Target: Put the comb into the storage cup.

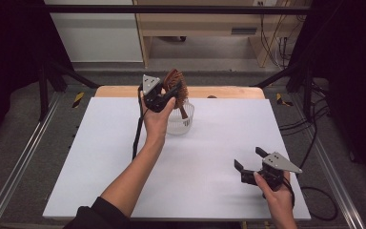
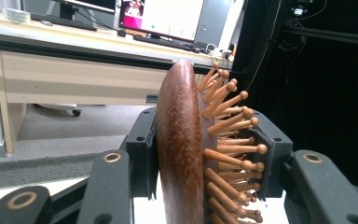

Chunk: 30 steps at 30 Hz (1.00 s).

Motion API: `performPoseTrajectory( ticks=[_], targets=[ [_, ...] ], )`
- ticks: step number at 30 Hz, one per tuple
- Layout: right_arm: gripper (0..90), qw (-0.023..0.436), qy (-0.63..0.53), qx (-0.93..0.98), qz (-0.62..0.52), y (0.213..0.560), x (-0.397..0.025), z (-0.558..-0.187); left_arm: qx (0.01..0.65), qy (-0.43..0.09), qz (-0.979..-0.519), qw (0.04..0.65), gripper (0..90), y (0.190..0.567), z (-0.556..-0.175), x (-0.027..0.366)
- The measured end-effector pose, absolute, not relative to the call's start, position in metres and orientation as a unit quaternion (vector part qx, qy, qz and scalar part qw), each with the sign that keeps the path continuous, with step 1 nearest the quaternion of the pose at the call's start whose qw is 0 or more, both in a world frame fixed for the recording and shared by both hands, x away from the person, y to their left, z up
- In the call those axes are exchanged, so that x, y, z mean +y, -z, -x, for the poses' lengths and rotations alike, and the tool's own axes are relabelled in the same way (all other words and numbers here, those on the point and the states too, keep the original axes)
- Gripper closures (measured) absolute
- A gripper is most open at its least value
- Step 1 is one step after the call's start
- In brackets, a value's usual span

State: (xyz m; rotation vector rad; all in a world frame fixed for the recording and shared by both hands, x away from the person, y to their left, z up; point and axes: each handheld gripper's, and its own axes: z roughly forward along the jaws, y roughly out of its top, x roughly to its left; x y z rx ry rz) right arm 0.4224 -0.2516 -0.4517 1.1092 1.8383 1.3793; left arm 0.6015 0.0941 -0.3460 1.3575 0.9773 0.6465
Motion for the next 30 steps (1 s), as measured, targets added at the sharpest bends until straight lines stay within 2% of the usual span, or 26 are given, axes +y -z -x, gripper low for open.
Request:
performPoseTrajectory(
  ticks=[30],
  targets=[
    [6.1,0.280,-0.519,0.692,-0.416,0.453,-0.250,-0.423,0.436,-0.278,-0.587,0.623,51.1,0.361,-0.603,0.089]
  ],
)
